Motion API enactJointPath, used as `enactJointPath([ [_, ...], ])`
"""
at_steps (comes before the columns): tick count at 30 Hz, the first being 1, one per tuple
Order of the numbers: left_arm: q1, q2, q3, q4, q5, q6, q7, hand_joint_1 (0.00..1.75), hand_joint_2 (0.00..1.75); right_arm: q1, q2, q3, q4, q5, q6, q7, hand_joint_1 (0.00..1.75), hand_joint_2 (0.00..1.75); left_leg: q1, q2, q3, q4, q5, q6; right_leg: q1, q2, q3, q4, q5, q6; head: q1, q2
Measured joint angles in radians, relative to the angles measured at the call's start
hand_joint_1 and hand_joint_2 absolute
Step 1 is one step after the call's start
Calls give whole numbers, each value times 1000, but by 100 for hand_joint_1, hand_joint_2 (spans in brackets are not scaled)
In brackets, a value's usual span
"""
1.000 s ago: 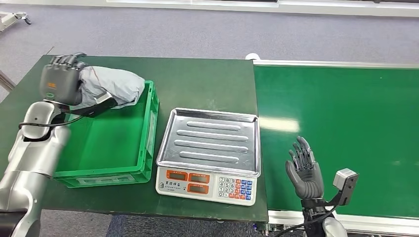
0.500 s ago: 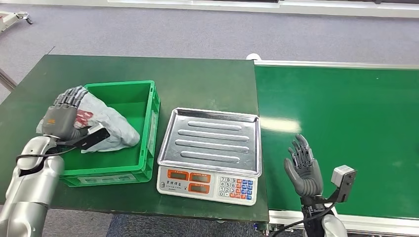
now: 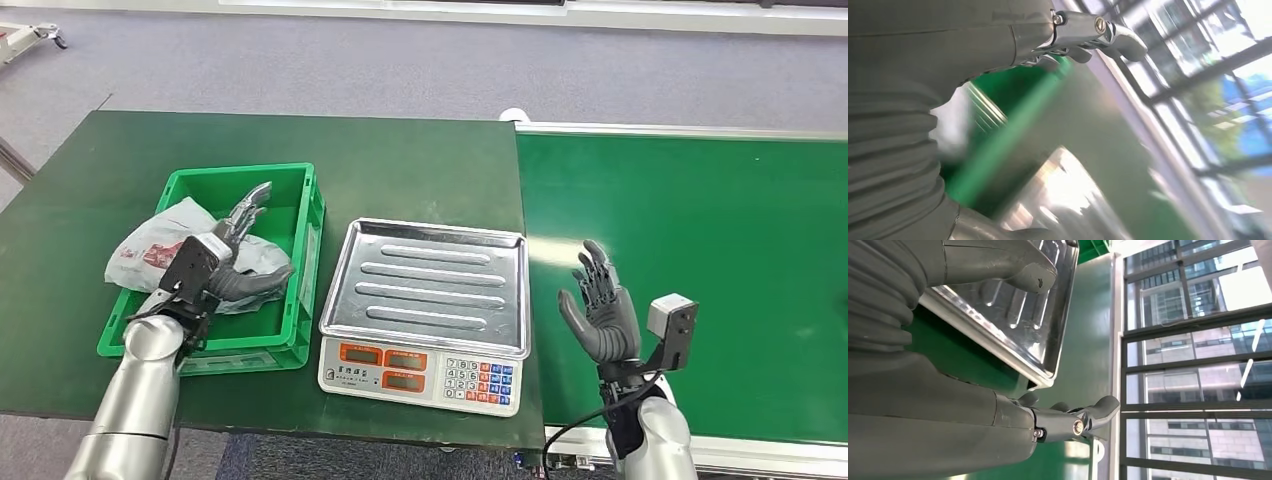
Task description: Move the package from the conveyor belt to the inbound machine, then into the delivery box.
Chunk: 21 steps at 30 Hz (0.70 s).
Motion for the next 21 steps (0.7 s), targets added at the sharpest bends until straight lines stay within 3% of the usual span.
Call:
enactJointPath([
  [2, -6, -36, -33, -8, 114, -12, 35, 0, 175, -16, 2, 26, 7, 17, -24, 10, 0, 175, 0, 0, 0, 0, 0, 0, 0, 0, 0, 0, 0, 0, 0, 0],
  [6, -21, -111, -87, 6, 276, -5, 72, 0, 0, -47, 18, 85, 19, 58, -83, 30, 0, 175, 0, -1, 0, 0, 1, 1, 0, 0, 0, 0, 1, 1, 0, 0],
  [11, -41, -199, -134, 89, 373, 48, 91, 0, 0, -66, 37, 168, 37, 53, -147, 25, 0, 175, 0, -1, 0, 0, 1, 1, 0, 0, 0, 0, 1, 1, 0, 0],
  [15, -49, -255, -154, 150, 406, 85, 76, 0, 175, -67, 55, 212, 51, 15, -196, -3, 0, 175, 0, -1, 0, 0, 1, 1, 0, -1, 0, 0, 0, 1, 0, 0],
  [19, -34, -299, -166, 186, 441, 102, 49, 0, 175, -53, 77, 242, 59, -5, -258, -24, 0, 175, 0, -1, -1, 0, 0, 1, 0, -1, 0, 0, 0, 1, 0, 0],
  [20, -23, -306, -170, 189, 442, 114, 41, 0, 175, -45, 82, 250, 60, -7, -271, -28, 0, 131, 0, -1, -1, 0, 0, 1, 0, -1, 0, 0, 0, 1, 0, 0],
  [21, -17, -309, -172, 191, 442, 120, 37, 0, 175, -40, 85, 253, 60, -8, -279, -31, 0, 116, 0, -1, -1, 0, 0, 1, 0, -1, 0, 0, 0, 1, 0, 0],
])
